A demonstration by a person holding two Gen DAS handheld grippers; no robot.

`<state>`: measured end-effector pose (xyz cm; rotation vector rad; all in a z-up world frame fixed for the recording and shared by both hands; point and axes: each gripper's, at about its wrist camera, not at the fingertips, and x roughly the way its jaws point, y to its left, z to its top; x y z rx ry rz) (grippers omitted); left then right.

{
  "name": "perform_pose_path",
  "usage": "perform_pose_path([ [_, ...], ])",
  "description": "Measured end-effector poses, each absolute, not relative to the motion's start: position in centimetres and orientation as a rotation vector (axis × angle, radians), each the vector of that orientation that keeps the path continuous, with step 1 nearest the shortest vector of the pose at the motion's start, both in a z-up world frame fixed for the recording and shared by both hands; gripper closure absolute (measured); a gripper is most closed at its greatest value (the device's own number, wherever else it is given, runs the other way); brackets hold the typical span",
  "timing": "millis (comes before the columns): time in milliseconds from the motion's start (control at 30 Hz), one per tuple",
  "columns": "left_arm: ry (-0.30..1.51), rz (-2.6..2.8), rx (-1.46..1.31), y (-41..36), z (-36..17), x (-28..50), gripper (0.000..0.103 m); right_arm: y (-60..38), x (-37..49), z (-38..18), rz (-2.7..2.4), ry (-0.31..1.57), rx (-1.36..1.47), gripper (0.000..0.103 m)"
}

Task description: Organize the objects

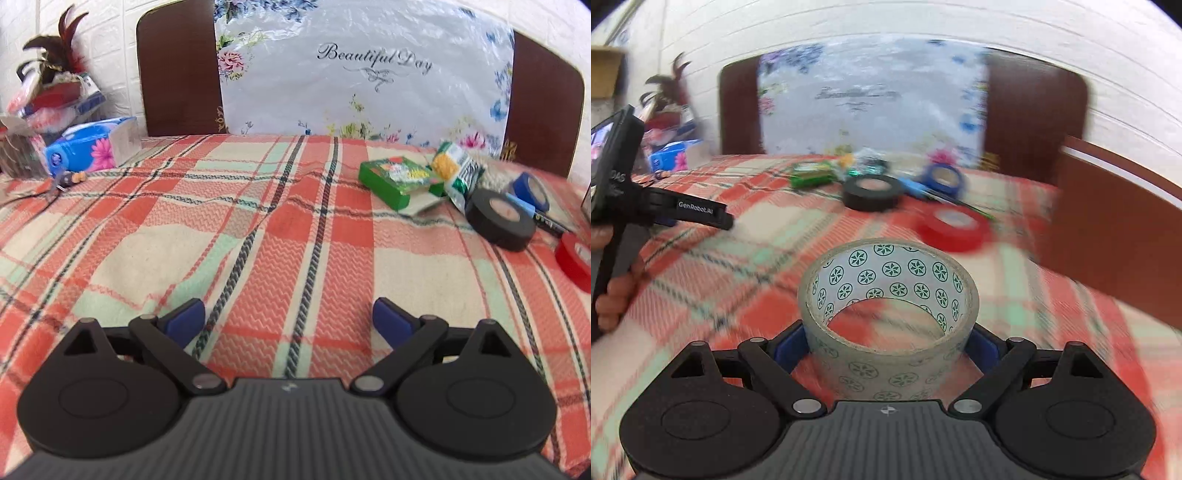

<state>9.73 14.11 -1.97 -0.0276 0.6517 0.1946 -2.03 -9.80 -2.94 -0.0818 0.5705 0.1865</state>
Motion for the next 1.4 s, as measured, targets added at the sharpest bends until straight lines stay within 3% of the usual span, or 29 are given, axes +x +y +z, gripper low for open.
perform_pose_path([
  [100, 0.702, 0.047, -0.123, 11.6, -0.8, 8.2, 0.006, -10.7, -2.0, -2.9, 0.17, 0.588, -0.034, 0.008],
  [233, 0.723, -0.269, -0.169, 5.8, 2.2, 5.1, 0.006, -10.1, -1.8, -3.2, 0.17, 0.59, -0.065, 0.008],
  [367, 0.755, -0.398, -0.044, 0.1, 3.1, 3.4, 0.006, -10.0, -1.9, -3.3, 0.176, 0.579, -0.071, 0.011],
  [433, 0.834, -0.379, 0.013, -1.5, 1.8, 3.9, 0.027, -10.3, -2.0, -3.3, 0.19, 0.572, -0.056, 0.018],
  [467, 0.883, -0.379, 0.014, -1.7, 0.9, 4.4, 0.042, -10.4, -2.2, -3.3, 0.198, 0.57, -0.066, 0.018],
  [533, 0.919, -0.395, -0.048, -1.7, 0.4, 4.8, 0.057, -9.9, -2.9, -3.2, 0.195, 0.538, -0.105, 0.018],
  [567, 0.922, -0.416, -0.039, -2.2, 0.7, 4.7, 0.073, -9.7, -3.2, -3.2, 0.188, 0.518, -0.122, 0.018],
  [600, 0.913, -0.406, -0.007, -2.9, 1.2, 4.5, 0.075, -9.6, -3.5, -3.0, 0.168, 0.489, -0.133, 0.018],
  [833, 0.725, -0.472, 0.032, -6.7, 6.8, 5.5, 0.075, -12.1, -3.5, 0.2, 0.011, 0.202, -0.167, 0.018],
  [1000, 0.605, -0.509, 0.077, -11.5, 10.1, 9.5, 0.073, -15.5, 0.9, 2.9, -0.094, 0.104, -0.17, 0.018],
  [1233, 0.536, -0.532, 0.125, -17.0, 10.9, 14.3, 0.071, -20.0, 7.8, 4.2, -0.176, 0.103, -0.091, 0.018],
  [1400, 0.61, -0.505, 0.116, -17.9, 8.9, 16.9, 0.07, -20.9, 11.0, 2.3, -0.16, 0.206, -0.044, 0.018],
])
